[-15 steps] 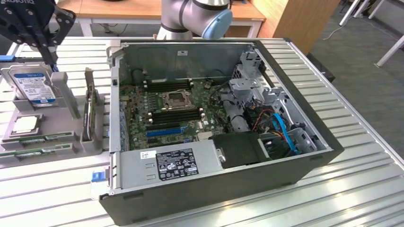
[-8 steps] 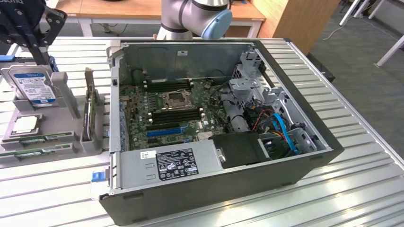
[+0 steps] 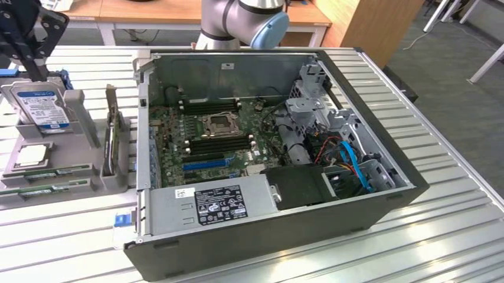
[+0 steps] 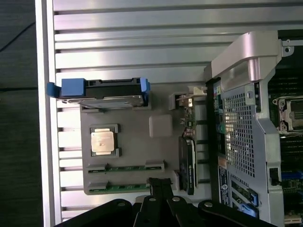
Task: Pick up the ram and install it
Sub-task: 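Reach for the ram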
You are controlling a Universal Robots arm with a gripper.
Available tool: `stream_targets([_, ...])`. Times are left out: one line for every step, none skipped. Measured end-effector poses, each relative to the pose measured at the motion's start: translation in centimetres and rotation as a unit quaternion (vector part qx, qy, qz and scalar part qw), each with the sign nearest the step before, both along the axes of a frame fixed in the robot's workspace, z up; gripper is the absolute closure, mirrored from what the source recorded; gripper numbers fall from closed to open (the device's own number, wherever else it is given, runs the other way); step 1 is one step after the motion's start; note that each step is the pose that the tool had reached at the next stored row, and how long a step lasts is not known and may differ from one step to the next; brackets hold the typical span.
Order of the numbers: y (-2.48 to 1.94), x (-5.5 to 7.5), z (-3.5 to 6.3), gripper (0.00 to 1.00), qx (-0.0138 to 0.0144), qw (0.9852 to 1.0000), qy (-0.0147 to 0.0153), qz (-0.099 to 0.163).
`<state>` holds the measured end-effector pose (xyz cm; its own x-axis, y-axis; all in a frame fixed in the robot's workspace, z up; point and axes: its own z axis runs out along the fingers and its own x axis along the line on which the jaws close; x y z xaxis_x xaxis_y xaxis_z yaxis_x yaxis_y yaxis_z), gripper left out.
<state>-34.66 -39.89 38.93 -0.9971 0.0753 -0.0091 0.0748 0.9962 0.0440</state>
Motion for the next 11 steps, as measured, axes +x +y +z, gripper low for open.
stream_targets([0.00,-0.2,-0.01,0.90,0.0000,1.0000,0.0000,0.000])
stream_targets([0.00,-0.5,-0.01,0.90,0.0000,1.0000,0.0001,0.000])
stream_targets([0.00,-0.7,-0.02,0.90,0.0000,1.0000,0.0002,0.000])
stream_targets([0.00,-1.0,-0.02,0.90,0.0000,1.0000,0.0003,0.000])
stream_targets([0.00,-1.2,-0.03,0.90,0.0000,1.0000,0.0004,0.000])
stream_targets([0.00,-1.5,-0.03,0.90,0.0000,1.0000,0.0005,0.000])
stream_targets([0.00,-1.7,-0.04,0.90,0.0000,1.0000,0.0005,0.000])
stream_targets([0.00,-2.0,-0.04,0.90,0.0000,1.0000,0.0006,0.000])
stream_targets([0.00,-2.2,-0.04,0.90,0.0000,1.0000,0.0008,0.000])
stream_targets([0.00,-2.4,-0.05,0.90,0.0000,1.0000,0.0009,0.000])
stream_targets([0.00,-2.7,-0.06,0.90,0.0000,1.0000,0.0010,0.000])
